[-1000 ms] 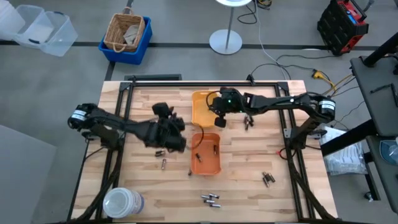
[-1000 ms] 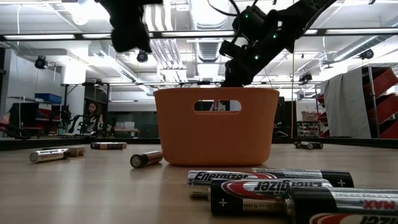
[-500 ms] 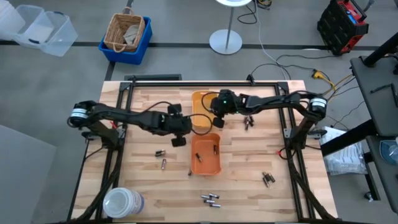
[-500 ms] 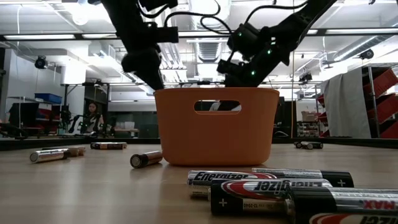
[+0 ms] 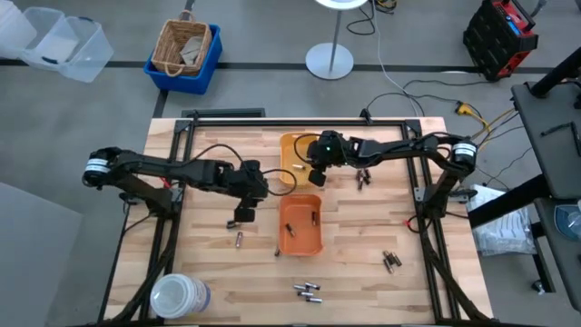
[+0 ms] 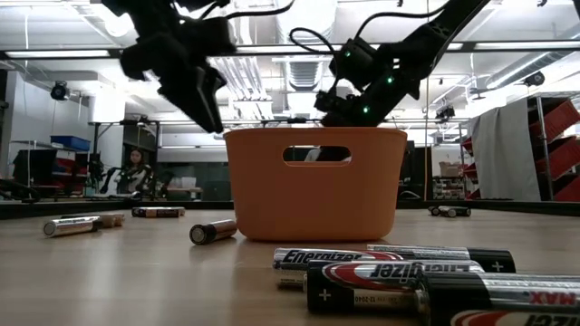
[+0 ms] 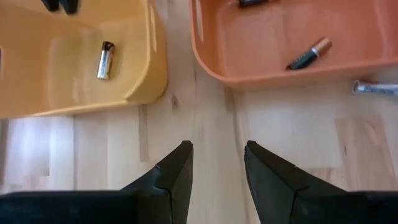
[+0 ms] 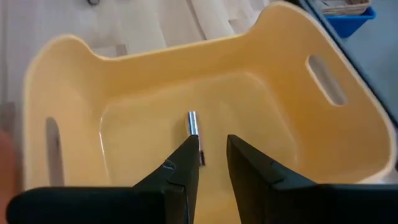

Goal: Sort batteries
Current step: Put the silver battery into the yellow bin

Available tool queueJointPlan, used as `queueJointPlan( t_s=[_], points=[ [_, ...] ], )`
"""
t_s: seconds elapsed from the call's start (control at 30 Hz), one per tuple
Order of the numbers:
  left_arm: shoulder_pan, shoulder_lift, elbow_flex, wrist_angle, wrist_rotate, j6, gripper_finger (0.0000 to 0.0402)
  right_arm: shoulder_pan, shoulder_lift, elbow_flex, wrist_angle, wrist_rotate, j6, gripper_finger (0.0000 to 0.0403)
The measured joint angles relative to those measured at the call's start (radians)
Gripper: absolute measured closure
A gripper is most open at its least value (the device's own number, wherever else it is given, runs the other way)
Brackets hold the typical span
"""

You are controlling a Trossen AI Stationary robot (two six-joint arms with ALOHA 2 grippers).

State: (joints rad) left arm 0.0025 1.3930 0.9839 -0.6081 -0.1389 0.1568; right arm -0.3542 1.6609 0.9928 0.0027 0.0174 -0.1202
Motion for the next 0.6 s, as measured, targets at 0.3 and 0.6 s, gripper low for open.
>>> queueJointPlan(
  t_s=[0.3, 0.6],
  points=[
    [-0.002, -0.059, -0.142, 0.154, 0.036, -0.008, 0.0276, 0.036, -0.129, 0.000, -0.089, 0.001, 0.053, 0.0306],
    [-0.015, -0.064, -0.163, 0.160, 0.053, -0.131, 0.0276, 0.129, -0.271, 0.000, -0.239, 0.010, 0.113, 0.0294]
  ],
)
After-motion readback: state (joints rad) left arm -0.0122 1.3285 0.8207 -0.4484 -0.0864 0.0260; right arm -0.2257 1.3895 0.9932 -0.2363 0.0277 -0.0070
